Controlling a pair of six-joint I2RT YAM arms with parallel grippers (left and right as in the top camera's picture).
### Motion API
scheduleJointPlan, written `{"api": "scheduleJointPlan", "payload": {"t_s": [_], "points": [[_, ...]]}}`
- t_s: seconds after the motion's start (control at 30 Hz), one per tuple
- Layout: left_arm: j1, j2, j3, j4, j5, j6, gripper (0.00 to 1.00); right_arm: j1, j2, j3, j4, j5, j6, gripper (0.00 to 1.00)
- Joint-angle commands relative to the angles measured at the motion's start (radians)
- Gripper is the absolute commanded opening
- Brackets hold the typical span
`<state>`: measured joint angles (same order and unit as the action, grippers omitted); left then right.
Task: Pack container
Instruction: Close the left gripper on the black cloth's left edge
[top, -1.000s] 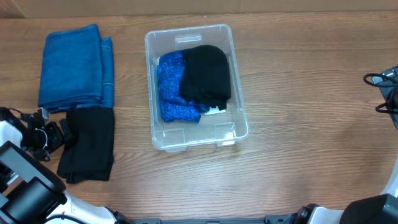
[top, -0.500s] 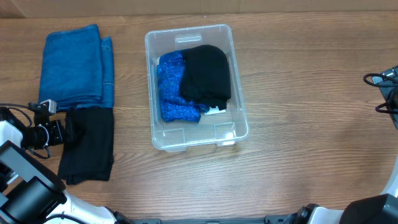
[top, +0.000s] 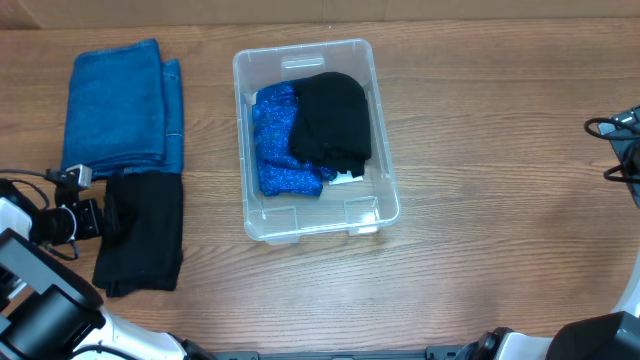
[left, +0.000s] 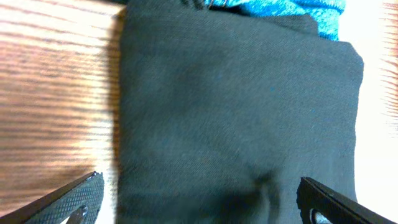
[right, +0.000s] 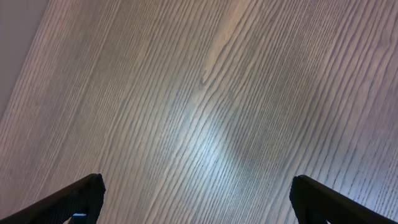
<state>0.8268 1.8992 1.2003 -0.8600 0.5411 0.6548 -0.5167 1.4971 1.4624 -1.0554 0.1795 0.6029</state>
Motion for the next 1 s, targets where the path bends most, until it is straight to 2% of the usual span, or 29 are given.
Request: {"api": "scheduleJointPlan", "payload": {"t_s": [0.0,0.43,0.77,0.97], "points": [[0.009,0.01,-0.009,-0.008,-0.009,0.018,1.0,-0.003,0.0,-0.005,0.006,-0.002,0.008,1.0],[0.011,0.011,-0.054,-0.005,0.003,-0.008,1.0,-0.003,0.0,-0.005,0.006,-0.002,0.008,1.0],[0.004,0.011,-0.061,-0.006,0.131,-0.046,1.0,-0.003,0.0,-0.005,0.006,-0.002,0.008,1.0],[-0.005,0.011,-0.106,-0.01,0.144,-0.084,1.0,-0.003,0.0,-0.005,0.006,-0.002,0.008,1.0]]}}
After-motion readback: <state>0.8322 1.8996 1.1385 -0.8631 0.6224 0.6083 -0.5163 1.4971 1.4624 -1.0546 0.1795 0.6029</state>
